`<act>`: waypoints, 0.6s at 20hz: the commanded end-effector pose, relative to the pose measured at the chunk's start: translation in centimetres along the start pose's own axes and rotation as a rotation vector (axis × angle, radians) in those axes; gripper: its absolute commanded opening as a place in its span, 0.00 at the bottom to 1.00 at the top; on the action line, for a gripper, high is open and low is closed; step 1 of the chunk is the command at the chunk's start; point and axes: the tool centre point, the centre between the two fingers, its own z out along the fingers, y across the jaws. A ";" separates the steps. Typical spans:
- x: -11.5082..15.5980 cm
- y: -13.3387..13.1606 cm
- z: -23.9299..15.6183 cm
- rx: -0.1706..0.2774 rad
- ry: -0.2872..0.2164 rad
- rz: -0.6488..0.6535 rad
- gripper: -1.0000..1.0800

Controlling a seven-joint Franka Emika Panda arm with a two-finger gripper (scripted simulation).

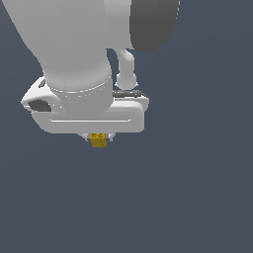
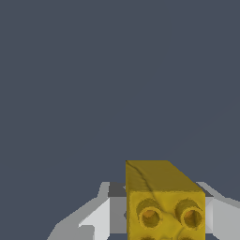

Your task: Pick up the object and move it to a goal position.

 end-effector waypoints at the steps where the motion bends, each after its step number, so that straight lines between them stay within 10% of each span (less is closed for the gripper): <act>1: 0.2 0.3 -0.7 -0.001 0.000 0.000 0.00; 12: 0.8 0.8 -2.0 -0.001 0.000 0.000 0.00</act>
